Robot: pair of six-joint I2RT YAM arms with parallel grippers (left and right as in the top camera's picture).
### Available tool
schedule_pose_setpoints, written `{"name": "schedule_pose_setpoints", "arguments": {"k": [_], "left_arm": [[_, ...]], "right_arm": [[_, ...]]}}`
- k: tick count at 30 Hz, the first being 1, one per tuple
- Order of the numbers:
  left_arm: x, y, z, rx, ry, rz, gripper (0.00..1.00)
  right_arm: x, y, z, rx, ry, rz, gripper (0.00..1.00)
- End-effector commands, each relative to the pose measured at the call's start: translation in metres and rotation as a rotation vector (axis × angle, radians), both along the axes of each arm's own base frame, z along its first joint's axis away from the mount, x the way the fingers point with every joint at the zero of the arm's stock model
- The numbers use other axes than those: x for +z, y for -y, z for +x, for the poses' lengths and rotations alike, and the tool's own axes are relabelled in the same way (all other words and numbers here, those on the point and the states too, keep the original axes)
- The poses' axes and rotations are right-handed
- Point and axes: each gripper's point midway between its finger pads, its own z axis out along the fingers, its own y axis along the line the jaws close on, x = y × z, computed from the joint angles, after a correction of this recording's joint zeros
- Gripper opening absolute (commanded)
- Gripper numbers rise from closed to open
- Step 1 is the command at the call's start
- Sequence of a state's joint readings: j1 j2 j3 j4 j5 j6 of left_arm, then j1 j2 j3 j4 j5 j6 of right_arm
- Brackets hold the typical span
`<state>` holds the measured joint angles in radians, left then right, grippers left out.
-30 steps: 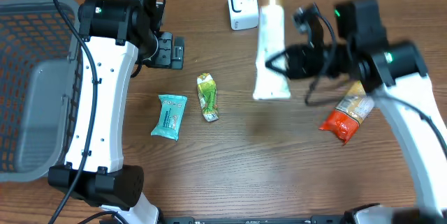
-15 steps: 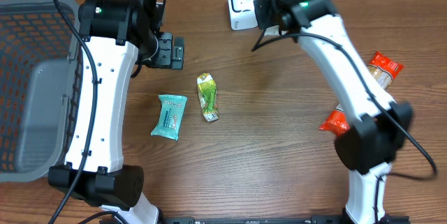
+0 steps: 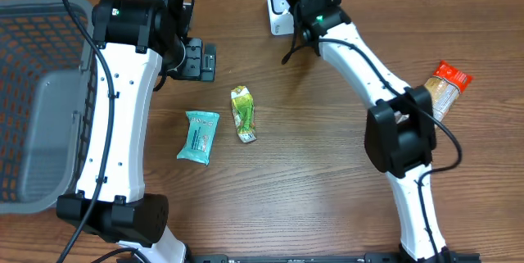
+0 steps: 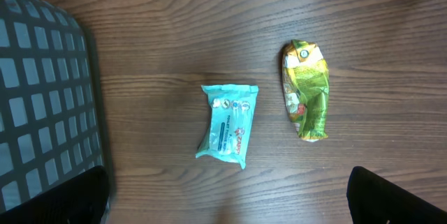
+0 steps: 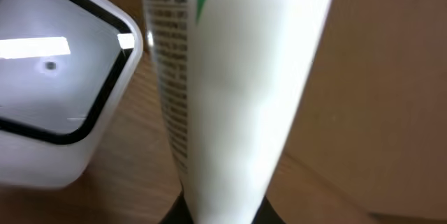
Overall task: Scan the item barcode
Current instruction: 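Bring the white tube back and lay it beside the pasta bag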
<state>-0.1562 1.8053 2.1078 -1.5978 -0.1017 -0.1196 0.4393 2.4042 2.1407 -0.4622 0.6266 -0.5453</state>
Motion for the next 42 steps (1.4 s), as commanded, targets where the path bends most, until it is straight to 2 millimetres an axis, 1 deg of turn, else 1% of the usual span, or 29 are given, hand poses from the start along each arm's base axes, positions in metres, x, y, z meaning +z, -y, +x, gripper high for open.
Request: {"name": "schedule_pose_setpoints", "arguments": {"k": [1, 7, 9, 10, 11, 12, 14, 16, 19, 21, 28, 30, 32, 33, 36, 38, 39, 41, 42], "left_arm": [[-0.003, -0.001, 0.002, -0.009, -0.007, 0.004, 1.0], [-0.003, -0.001, 0.002, -0.009, -0.007, 0.004, 0.99], [-0.003, -0.001, 0.002, -0.009, -0.007, 0.004, 1.0], [-0.003, -0.001, 0.002, -0.009, -0.007, 0.004, 1.0], [-0.003, -0.001, 0.002, -0.009, -0.007, 0.004, 1.0], [-0.003, -0.002, 0.002, -0.009, -0.007, 0.004, 1.0], [-0.003, -0.001, 0.002, -0.009, -0.007, 0.004, 1.0], [-0.003, -0.001, 0.002, -0.009, -0.007, 0.004, 1.0], [-0.003, -0.001, 0.002, -0.009, -0.007, 0.004, 1.0], [-0.003, -0.001, 0.002, -0.009, -0.007, 0.004, 1.0], [-0.003, -0.002, 0.002, -0.009, -0.007, 0.004, 1.0], [-0.003, -0.001, 0.002, -0.009, -0.007, 0.004, 1.0], [-0.003, -0.001, 0.002, -0.009, -0.007, 0.004, 1.0], [-0.003, -0.001, 0.002, -0.009, -0.007, 0.004, 1.0], [-0.003, -0.001, 0.002, -0.009, -0.007, 0.004, 1.0], [-0.003, -0.001, 0.002, -0.009, -0.007, 0.004, 1.0], [-0.003, -0.001, 0.002, -0.009, -0.007, 0.004, 0.99], [-0.003, -0.001, 0.002, -0.009, -0.007, 0.004, 1.0], [-0.003, -0.001, 0.002, -0.009, -0.007, 0.004, 1.0]], "right_arm": [[0.005, 0.005, 0.01, -0.01, 0.043, -0.159, 0.04], [-0.017, -0.003, 0.011, 0.024, 0.009, -0.207, 0.04], [-0.023, -0.002, 0.011, 0.025, -0.003, -0.232, 0.04], [-0.03, 0.0, 0.011, 0.016, -0.01, -0.243, 0.04], [-0.031, 0.002, 0.011, 0.005, -0.01, -0.251, 0.04], [-0.037, 0.003, 0.01, 0.001, -0.018, -0.259, 0.04], [-0.04, 0.003, 0.01, -0.002, -0.025, -0.266, 0.04], [-0.041, 0.001, 0.009, 0.0, -0.024, -0.267, 0.04], [-0.029, 0.0, 0.011, -0.037, 0.03, -0.274, 0.04], [-0.025, -0.002, 0.011, -0.044, 0.049, -0.272, 0.04], [-0.023, -0.017, 0.006, -0.024, 0.057, -0.279, 0.04], [-0.016, -0.023, 0.003, -0.023, 0.068, -0.261, 0.04], [-0.002, -0.027, -0.002, -0.038, 0.09, -0.211, 0.04], [0.008, -0.029, -0.005, -0.054, 0.108, -0.171, 0.04], [0.052, -0.024, -0.019, -0.143, 0.177, 0.037, 0.03], [0.079, -0.024, -0.037, -0.132, 0.139, 0.188, 0.04], [0.092, -0.026, -0.05, -0.115, 0.098, 0.297, 0.04], [0.109, -0.027, -0.071, -0.121, 0.029, 0.506, 0.04], [0.12, -0.022, -0.091, -0.168, -0.055, 0.707, 0.04]]}}
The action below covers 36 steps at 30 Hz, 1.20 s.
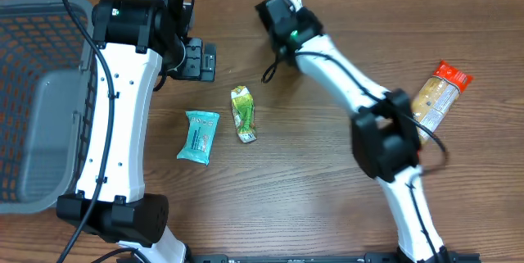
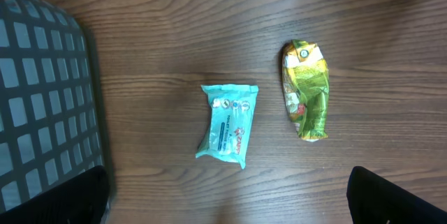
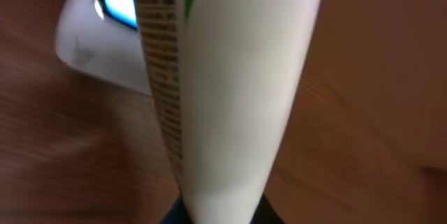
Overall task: Scan the item barcode
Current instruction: 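Bring the white tube back and lay it beside the pasta bag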
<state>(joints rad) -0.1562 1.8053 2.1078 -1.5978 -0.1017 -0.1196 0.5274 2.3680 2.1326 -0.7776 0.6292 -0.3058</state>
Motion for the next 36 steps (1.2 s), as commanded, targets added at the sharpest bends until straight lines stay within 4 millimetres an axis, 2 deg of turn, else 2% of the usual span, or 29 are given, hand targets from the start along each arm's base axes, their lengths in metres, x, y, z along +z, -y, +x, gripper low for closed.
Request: {"name": "schedule_pose_setpoints", "arguments": {"k": [1, 3, 6, 8, 12, 13, 17, 20, 21, 22, 25, 26, 28, 30, 32, 34, 35, 36], "left_arm": [[-0.003, -0.001, 0.002, -0.009, -0.007, 0.004, 1.0], [-0.003, -0.001, 0.002, -0.009, -0.007, 0.004, 1.0], [-0.003, -0.001, 0.002, -0.009, -0.007, 0.004, 0.99], [-0.003, -0.001, 0.002, -0.009, -0.007, 0.004, 1.0], [-0.003, -0.001, 0.002, -0.009, -0.007, 0.004, 1.0], [-0.003, -0.001, 0.002, -0.009, -0.007, 0.004, 1.0], [-0.003, -0.001, 0.002, -0.009, -0.007, 0.004, 1.0], [-0.003, -0.001, 0.002, -0.009, -0.007, 0.004, 1.0], [-0.003, -0.001, 0.002, -0.009, -0.007, 0.004, 1.0], [-0.003, -0.001, 0.002, -0.009, -0.007, 0.004, 1.0], [-0.003, -0.001, 0.002, -0.009, -0.007, 0.004, 1.0], [-0.003, -0.001, 0.002, -0.009, -0.007, 0.004, 1.0], [-0.003, -0.001, 0.002, -0.009, -0.008, 0.004, 1.0], [-0.003, -0.001, 0.002, -0.009, -0.007, 0.004, 1.0], [-0.003, -0.001, 0.002, -0.009, -0.007, 0.004, 1.0], [-0.003, -0.001, 0.002, -0.009, -0.007, 0.004, 1.0], [-0.003, -0.001, 0.002, -0.009, -0.007, 0.004, 0.99], [-0.003, -0.001, 0.002, -0.009, -0.007, 0.004, 1.0]], "right_arm": [[0.15, 0.013, -0.041, -0.234, 0.085, 0.734, 0.04], [0.143, 0.037, -0.065, -0.392, -0.037, 0.86, 0.04], [0.112, 0.08, -0.095, -0.635, -0.209, 0.882, 0.04], [0.082, 0.109, -0.111, -0.756, -0.301, 0.829, 0.04], [0.027, 0.147, -0.129, -0.892, -0.395, 0.757, 0.04], [0.002, 0.159, -0.135, -0.932, -0.421, 0.74, 0.04], [-0.048, 0.182, -0.151, -1.009, -0.466, 0.724, 0.04], [-0.07, 0.194, -0.164, -1.052, -0.49, 0.708, 0.04], [-0.074, 0.197, -0.167, -1.065, -0.497, 0.705, 0.04], [-0.076, 0.201, -0.171, -1.075, -0.506, 0.701, 0.09], [-0.076, 0.211, -0.18, -1.075, -0.541, 0.679, 0.38], [-0.075, 0.212, -0.182, -1.071, -0.553, 0.679, 0.51], [-0.069, 0.21, -0.181, -1.024, -0.576, 0.699, 0.64], [-0.054, 0.207, -0.179, -0.991, -0.583, 0.723, 0.76], [-0.031, 0.204, -0.175, -0.948, -0.557, 0.735, 0.79], [-0.001, 0.19, -0.168, -0.847, -0.527, 0.77, 0.79], [0.02, 0.174, -0.164, -0.761, -0.506, 0.796, 0.79], [0.032, 0.163, -0.162, -0.706, -0.494, 0.811, 0.8]]}}
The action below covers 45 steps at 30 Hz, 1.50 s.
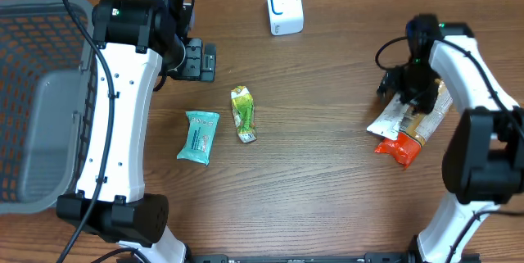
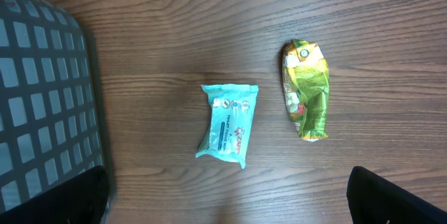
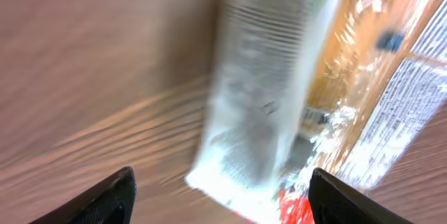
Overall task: Scan the item barcode
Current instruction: 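Bring the white tube back and lay it beside the pasta bag, then move right gripper to the green snack pouch and grasp it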
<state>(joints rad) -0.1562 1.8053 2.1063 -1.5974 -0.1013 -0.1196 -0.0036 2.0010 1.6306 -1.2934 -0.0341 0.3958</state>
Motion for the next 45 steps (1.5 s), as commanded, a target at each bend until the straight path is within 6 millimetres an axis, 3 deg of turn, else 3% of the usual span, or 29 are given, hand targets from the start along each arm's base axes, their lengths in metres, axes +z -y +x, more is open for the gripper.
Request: {"name": "schedule_pose_setpoints", "arguments": {"k": [1, 4, 7, 13, 16, 18, 23, 31, 37, 41, 45], "left_arm": [[-0.002, -0.001, 0.002, -0.009, -0.006, 0.004, 1.0], [-0.002, -0.001, 0.002, -0.009, -0.006, 0.004, 1.0], [-0.002, -0.001, 0.002, -0.009, -0.006, 0.004, 1.0], [-0.002, -0.001, 0.002, -0.009, -0.006, 0.004, 1.0], [-0.002, -0.001, 0.002, -0.009, -0.006, 0.004, 1.0], [-0.002, -0.001, 0.002, -0.009, -0.006, 0.004, 1.0], [-0.002, -0.001, 0.002, -0.009, -0.006, 0.004, 1.0], [-0.002, -0.001, 0.002, -0.009, -0.006, 0.004, 1.0], [-0.002, -0.001, 0.002, -0.009, -0.006, 0.004, 1.0], [-0.002, -0.001, 0.002, -0.009, -0.006, 0.004, 1.0], [-0.002, -0.001, 0.002, -0.009, -0.006, 0.004, 1.0]], "right_arm": [[0.093, -0.053, 0.022, 0.192, 0.284, 0.096, 0.81], [0.111, -0.102, 0.021, 0.299, 0.355, 0.173, 0.89], [0.108, -0.159, 0.016, 0.417, 0.385, 0.237, 0.93], [0.071, -0.266, -0.007, 0.593, 0.391, 0.357, 0.95], [0.045, -0.304, -0.023, 0.676, 0.37, 0.364, 0.95], [0.027, -0.317, -0.027, 0.687, 0.354, 0.334, 0.95], [-0.008, -0.335, -0.029, 0.721, 0.326, 0.318, 0.9], [-0.044, -0.331, -0.027, 0.669, 0.271, 0.268, 0.62], [-0.051, -0.299, -0.025, 0.629, 0.212, 0.182, 0.51], [-0.054, -0.268, -0.02, 0.602, 0.156, 0.159, 0.51], [-0.051, -0.26, -0.022, 0.766, 0.136, 0.25, 0.61]]}}
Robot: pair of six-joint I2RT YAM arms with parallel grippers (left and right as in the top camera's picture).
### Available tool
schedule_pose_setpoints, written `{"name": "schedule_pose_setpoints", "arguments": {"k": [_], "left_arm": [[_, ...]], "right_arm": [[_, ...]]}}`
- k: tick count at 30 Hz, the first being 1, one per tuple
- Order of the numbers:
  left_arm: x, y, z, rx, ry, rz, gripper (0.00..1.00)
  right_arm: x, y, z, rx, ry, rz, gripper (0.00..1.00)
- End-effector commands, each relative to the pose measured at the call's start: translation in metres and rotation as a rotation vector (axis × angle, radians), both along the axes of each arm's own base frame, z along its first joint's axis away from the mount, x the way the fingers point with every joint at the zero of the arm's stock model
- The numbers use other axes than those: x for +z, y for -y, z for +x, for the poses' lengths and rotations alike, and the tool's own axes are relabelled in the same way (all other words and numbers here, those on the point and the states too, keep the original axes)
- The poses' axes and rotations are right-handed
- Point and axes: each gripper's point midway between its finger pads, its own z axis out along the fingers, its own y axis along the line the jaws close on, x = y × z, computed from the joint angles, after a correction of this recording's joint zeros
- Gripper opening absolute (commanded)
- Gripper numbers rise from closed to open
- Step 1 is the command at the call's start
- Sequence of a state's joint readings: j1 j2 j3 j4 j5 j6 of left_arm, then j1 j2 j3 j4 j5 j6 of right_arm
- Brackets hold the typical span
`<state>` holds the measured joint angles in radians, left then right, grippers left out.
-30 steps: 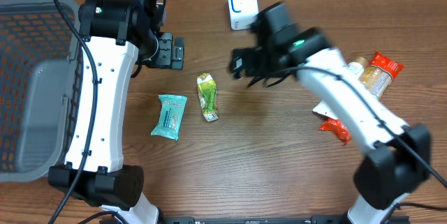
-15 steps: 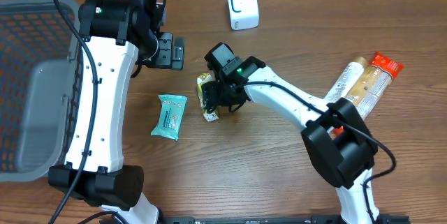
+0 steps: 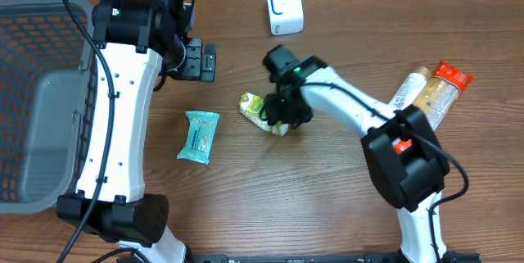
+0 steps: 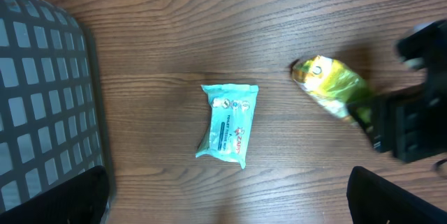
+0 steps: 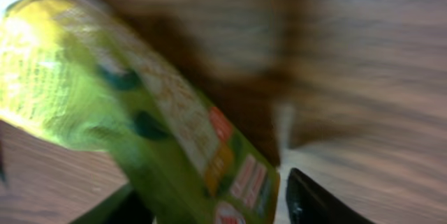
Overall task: Scan the item barcode
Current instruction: 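Move right gripper to the green snack pouch and grasp it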
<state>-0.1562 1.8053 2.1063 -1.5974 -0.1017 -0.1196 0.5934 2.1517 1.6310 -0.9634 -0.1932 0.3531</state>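
Note:
The white scanner [image 3: 284, 6] stands at the back of the table. My right gripper [image 3: 282, 115] is down at the green pouch [image 3: 260, 107], which lies slanted at mid-table. In the right wrist view the green pouch [image 5: 140, 112] fills the space between the dark fingers [image 5: 314, 203], blurred. A teal packet [image 3: 199, 136] lies left of the pouch. From above, the left wrist view shows the teal packet [image 4: 229, 123] and green pouch [image 4: 327, 86]. My left gripper [image 4: 227, 206] hangs open and holds nothing.
A grey mesh basket [image 3: 33, 99] fills the left side. At the far right a white tube [image 3: 406, 89] lies beside an orange packet [image 3: 442, 87]. Cardboard runs along the table's back edge.
My right gripper was open at the far right over the white tube and orange packet. It is now at mid-table, shut on the green pouch, which has turned to a slant. The left arm stayed still.
My right gripper first held the white tube in front of the scanner, and still held it near the scanner later. Then it stood open at the far right with the tube lying by the orange packet. Now it has the green pouch.

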Motion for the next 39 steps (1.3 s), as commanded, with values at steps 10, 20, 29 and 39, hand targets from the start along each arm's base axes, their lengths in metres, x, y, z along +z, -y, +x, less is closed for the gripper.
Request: {"name": "schedule_pose_setpoints", "arguments": {"k": [10, 20, 29, 39], "left_arm": [[-0.002, -0.001, 0.002, -0.009, -0.006, 0.003, 1.0], [-0.002, -0.001, 0.002, -0.009, -0.006, 0.003, 0.99], [-0.002, -0.001, 0.002, -0.009, -0.006, 0.003, 1.0], [-0.002, -0.001, 0.002, -0.009, -0.006, 0.003, 1.0]], "right_arm": [[0.011, 0.011, 0.004, 0.274, -0.003, 0.151, 0.62], [0.037, 0.002, 0.029, 0.465, 0.156, 0.151, 0.66], [0.031, -0.01, 0.023, 0.612, 0.215, 0.152, 0.58], [0.023, -0.037, -0.026, 0.611, 0.089, 0.149, 0.04]]}}
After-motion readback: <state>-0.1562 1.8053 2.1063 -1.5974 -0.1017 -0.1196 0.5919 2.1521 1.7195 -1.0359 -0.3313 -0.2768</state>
